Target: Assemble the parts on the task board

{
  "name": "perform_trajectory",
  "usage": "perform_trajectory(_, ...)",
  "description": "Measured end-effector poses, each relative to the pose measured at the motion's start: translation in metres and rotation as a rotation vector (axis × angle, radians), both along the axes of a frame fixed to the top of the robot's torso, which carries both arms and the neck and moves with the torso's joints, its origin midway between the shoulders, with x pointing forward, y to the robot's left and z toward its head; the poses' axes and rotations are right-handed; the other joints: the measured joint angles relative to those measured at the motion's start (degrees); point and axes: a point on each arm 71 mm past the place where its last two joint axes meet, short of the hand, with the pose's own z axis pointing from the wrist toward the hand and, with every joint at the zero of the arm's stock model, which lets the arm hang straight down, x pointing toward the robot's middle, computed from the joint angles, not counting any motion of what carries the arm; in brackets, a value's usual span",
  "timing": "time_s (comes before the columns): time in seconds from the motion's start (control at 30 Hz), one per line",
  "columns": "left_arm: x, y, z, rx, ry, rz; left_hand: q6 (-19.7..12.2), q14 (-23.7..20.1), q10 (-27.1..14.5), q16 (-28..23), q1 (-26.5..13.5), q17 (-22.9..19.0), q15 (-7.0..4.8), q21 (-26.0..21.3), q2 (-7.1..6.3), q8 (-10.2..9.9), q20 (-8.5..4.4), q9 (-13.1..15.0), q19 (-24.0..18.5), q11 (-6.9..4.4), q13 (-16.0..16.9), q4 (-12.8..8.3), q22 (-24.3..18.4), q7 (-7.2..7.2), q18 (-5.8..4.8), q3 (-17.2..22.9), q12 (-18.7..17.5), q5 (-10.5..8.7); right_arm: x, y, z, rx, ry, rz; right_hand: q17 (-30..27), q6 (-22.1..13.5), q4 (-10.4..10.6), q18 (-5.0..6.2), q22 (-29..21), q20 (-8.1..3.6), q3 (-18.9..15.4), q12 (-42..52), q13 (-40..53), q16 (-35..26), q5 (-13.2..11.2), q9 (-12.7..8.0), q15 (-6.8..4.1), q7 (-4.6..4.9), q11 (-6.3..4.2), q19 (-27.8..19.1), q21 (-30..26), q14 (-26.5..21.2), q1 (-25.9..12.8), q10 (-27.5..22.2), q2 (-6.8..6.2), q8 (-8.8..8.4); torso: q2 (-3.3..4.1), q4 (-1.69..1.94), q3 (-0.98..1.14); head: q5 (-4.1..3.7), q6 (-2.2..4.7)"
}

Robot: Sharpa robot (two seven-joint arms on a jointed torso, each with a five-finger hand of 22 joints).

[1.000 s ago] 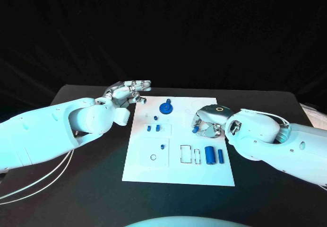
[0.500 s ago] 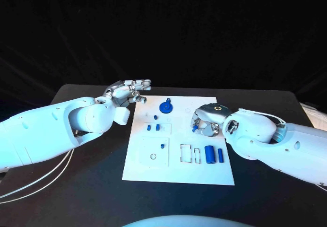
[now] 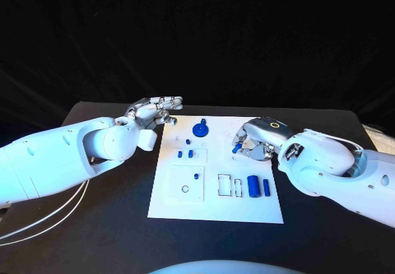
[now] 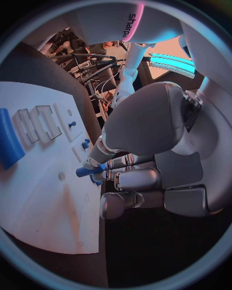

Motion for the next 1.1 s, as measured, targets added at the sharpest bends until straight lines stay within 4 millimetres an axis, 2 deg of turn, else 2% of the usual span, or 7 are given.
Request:
perform_trajectory(0.17, 0.000, 0.000, 0.000, 0.000, 0.001, -0.001, 0.0, 0.0, 0.0, 0.0, 0.0, 0.0, 0.00, 0.0, 0.00, 0.0, 0.00, 0.0, 0.0, 0.00, 0.0, 0.0, 0.0, 0.01, 0.00, 0.0, 0.0, 0.00, -0.012, 0.015, 0.008, 0.046, 0.008, 0.043, 0.0, 0.0, -0.2, 0.00, 0.0, 0.00, 0.2, -0.3, -0.1, 0.0, 0.2, -0.2, 0.00, 0.00, 0.00, 0.0, 0.0, 0.0, 0.0, 0.0, 0.00, 0.00, 0.03, -0.09, 0.03, 0.25, 0.14)
perform_trajectory(0.37, 0.000, -0.003, -0.001, -0.001, 0.002, -0.007, -0.2, 0.0, 0.0, 0.0, 0.0, 0.0, 0.00, -0.2, 0.00, 0.0, 0.00, 0.0, 0.0, 0.00, 0.0, 0.0, 0.0, 0.21, 0.00, 0.0, 0.0, 0.00, -0.028, 0.048, 0.006, 0.100, 0.050, 0.123, -0.1, -0.1, -0.1, 0.00, -0.2, 0.00, 0.6, -0.4, -0.1, 0.0, 0.2, -0.2, 0.00, 0.06, 0.00, 0.0, 0.0, 0.0, 0.0, 0.0, 0.00, -0.01, 0.01, 0.00, 0.03, 0.37, -0.03)
perform_trajectory(0.7, 0.000, -0.006, -0.001, -0.003, 0.004, -0.013, -0.2, 0.0, 0.0, 0.0, 0.0, 0.0, 0.00, -0.2, 0.00, 0.0, 0.00, 0.0, 0.0, 0.00, 0.0, 0.0, 0.0, 0.20, 0.00, 0.0, 0.0, 0.00, -0.042, 0.092, -0.018, 0.121, 0.118, 0.236, -0.2, -0.3, -0.3, 0.00, -0.4, 0.00, 0.8, -0.7, -0.1, 0.0, 0.2, -0.2, 0.01, 0.30, 0.00, 0.0, 0.0, 0.0, 0.1, 0.0, -0.08, -0.02, -0.15, 0.14, -0.04, 1.14, -0.36)
perform_trajectory(0.97, 0.000, -0.008, -0.001, -0.005, 0.005, -0.019, -0.2, 0.0, 0.0, 0.0, 0.0, 0.0, 0.00, -0.2, 0.00, 0.0, 0.00, 0.0, 0.0, 0.00, 0.0, 0.0, 0.0, 0.20, 0.00, 0.0, 0.0, 0.00, -0.047, 0.111, -0.037, 0.106, 0.155, 0.282, -0.2, -0.4, -0.3, 0.00, -0.6, 0.00, 1.1, -1.0, -0.1, 0.0, 0.2, -0.2, 0.01, 0.33, 0.00, 0.0, 0.0, 0.0, 0.2, 0.0, -0.15, -0.05, -0.16, 0.11, -0.05, 1.77, -0.70)
perform_trajectory(1.1, 0.000, -0.009, -0.001, -0.005, 0.005, -0.021, -0.2, 0.0, 0.0, 0.0, 0.0, 0.0, 0.00, -0.2, 0.00, 0.0, 0.00, 0.0, 0.0, 0.00, 0.0, 0.0, 0.0, 0.20, 0.00, 0.0, 0.0, 0.00, -0.048, 0.117, -0.044, 0.095, 0.170, 0.296, -0.2, -0.4, -0.3, 0.00, -0.7, 0.00, 1.1, -1.1, -0.1, 0.0, 0.1, -0.2, 0.01, 0.37, 0.00, 0.0, 0.0, 0.0, 0.2, 0.0, -0.15, -0.27, -0.15, 0.19, -0.04, 1.85, -0.85)
